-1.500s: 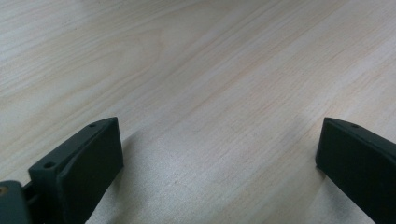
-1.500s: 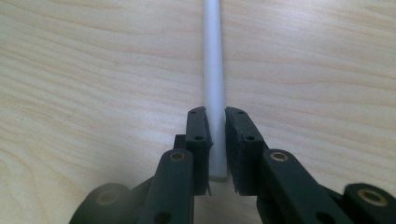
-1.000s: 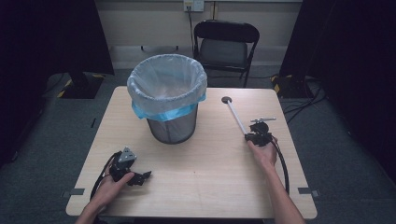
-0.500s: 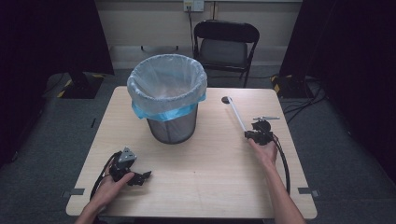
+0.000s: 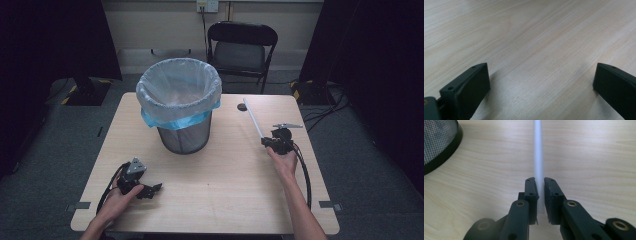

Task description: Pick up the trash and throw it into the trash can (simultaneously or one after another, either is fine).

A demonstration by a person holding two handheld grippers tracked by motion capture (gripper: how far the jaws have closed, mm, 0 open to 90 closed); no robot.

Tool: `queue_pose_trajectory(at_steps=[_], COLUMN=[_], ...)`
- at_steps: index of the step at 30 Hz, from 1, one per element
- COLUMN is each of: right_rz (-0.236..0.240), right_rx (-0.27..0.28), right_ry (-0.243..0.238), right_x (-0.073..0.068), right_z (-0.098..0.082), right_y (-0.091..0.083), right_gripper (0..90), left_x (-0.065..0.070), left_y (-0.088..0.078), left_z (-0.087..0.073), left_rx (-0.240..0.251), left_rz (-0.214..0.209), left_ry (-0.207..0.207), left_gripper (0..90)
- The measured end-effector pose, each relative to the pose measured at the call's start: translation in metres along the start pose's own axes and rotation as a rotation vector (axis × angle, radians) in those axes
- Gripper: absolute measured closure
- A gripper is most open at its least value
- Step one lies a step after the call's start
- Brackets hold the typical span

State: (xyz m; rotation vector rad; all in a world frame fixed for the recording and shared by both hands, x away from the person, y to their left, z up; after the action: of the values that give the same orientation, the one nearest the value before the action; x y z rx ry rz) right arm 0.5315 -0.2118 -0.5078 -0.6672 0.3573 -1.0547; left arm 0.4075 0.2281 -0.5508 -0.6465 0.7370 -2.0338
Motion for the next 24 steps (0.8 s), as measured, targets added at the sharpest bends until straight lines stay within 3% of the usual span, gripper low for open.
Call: queue_pose_trajectory(at_steps=[15, 16, 24], right_rz=[0.028, 0.049, 0.060], right_rx=[0.108, 0.128, 0.190], right_ry=[0.016, 0.002, -0.012], right_x=[-0.010, -0.013, -0.022], right_z=[0.026, 0.032, 0.059], right_y=[-0.023, -0.024, -0.036], right_gripper=[82.1, 82.0, 82.0], left_x=[0.000, 0.000, 0.000], left_y=[0.000, 0.000, 0.000], left_z=[0.000, 0.000, 0.000], left_rx=[-0.001, -0.001, -0.001], left_rz=[0.000, 0.000, 0.000], left_ry=[0.001, 0.001, 0.001], left_gripper=[0.3, 0.3, 0.3])
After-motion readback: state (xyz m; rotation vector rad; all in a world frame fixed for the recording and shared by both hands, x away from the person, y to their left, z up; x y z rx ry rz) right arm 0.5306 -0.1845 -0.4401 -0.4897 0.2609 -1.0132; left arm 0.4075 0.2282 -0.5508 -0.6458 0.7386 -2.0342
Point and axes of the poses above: each handheld gripper's, and its own axes: y roughly forward along the jaws, z roughly out of its top, x roughly to its right, the point moved 7 cm from there along y, roughly forward along the jaws, and after that the axes turned 14 degrees about -y, right-handed, at the moved point
